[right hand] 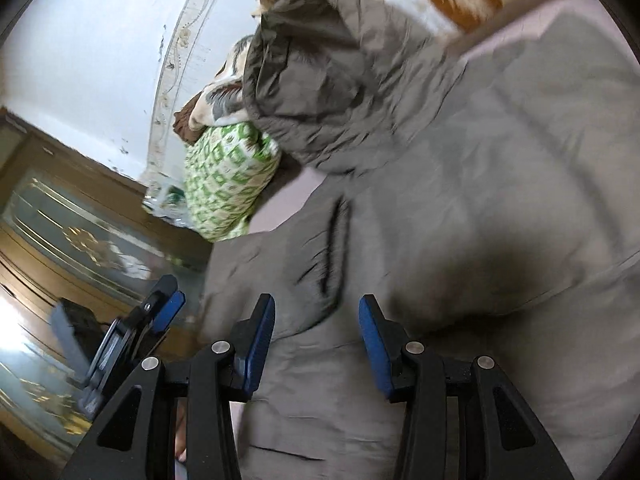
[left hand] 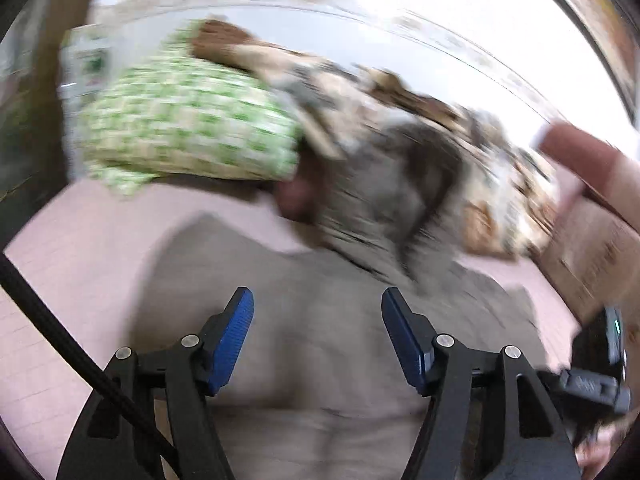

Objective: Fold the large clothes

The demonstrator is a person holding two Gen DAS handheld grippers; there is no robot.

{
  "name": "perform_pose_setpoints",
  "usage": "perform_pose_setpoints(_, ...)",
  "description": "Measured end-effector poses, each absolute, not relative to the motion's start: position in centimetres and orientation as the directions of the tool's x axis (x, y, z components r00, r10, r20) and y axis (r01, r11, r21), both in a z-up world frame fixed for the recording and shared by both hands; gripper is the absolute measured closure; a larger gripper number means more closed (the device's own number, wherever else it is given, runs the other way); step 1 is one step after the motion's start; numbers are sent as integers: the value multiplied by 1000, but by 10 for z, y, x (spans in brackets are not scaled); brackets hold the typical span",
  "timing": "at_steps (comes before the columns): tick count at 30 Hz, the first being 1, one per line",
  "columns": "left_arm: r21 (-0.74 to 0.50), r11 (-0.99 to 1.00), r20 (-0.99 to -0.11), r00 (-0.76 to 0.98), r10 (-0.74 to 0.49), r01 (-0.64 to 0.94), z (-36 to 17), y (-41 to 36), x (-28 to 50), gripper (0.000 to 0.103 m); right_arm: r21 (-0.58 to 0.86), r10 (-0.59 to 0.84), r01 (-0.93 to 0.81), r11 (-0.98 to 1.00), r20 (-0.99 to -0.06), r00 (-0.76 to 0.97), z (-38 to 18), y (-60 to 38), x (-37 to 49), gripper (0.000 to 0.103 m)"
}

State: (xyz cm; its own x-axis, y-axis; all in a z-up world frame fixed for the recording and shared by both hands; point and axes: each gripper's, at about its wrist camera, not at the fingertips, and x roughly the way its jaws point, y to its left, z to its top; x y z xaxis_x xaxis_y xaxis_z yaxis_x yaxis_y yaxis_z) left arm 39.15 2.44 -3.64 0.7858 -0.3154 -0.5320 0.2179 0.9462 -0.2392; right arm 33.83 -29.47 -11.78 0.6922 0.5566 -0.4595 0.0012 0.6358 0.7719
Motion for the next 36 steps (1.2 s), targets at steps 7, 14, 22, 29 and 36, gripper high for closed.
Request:
perform_pose_setpoints(7, -366, 931, -600, 764, -236, 1, -58, 116, 421, 37, 778, 554, 28, 627, -471, 686, -133, -275, 358, 56)
perform_pose_setpoints(14, -410, 911, -670, 691, -270, -41, -89, 128, 435, 37, 800, 559, 54, 598, -464, 687, -150, -276, 370, 56)
perform_pose_setpoints(22, -345, 938, -747, 599, -288, 21, -116, 89, 443, 34, 740, 518, 25, 672, -494, 699, -150, -261, 375, 83)
perform_pose_setpoints(29, -386, 921, -716, 614, -331, 46, -107, 88, 440, 34, 657, 418, 19, 754, -501, 758, -122, -271, 361, 87)
perform_pose_setpoints(36, -387, 918, -700, 621, -353, 85, -98, 75, 437, 33, 540, 262, 87, 837, -535, 803, -96, -301, 349, 87)
